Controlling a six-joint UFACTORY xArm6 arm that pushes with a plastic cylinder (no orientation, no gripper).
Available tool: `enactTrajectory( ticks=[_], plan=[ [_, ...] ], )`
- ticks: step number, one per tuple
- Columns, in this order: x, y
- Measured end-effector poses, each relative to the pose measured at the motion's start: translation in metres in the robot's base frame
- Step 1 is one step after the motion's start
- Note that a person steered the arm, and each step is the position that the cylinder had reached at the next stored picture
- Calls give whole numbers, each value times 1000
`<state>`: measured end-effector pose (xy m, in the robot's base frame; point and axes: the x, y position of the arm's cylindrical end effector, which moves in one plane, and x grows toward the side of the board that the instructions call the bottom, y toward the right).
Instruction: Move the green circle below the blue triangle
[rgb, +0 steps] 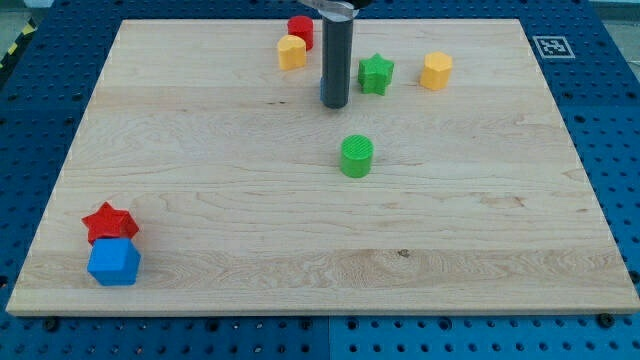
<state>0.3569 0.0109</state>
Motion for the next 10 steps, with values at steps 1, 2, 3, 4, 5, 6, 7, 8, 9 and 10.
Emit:
enactTrajectory(
  ticks=[1, 2, 3, 4, 5, 6, 7, 8, 9, 10],
  plan=[
    [-25, -2],
    [-30, -8],
    [-2, -31],
    [60, -32],
    [128, -14],
    [147, 38],
    [151, 43],
    [145, 33],
    [109, 33],
    [67, 33]
  ],
)
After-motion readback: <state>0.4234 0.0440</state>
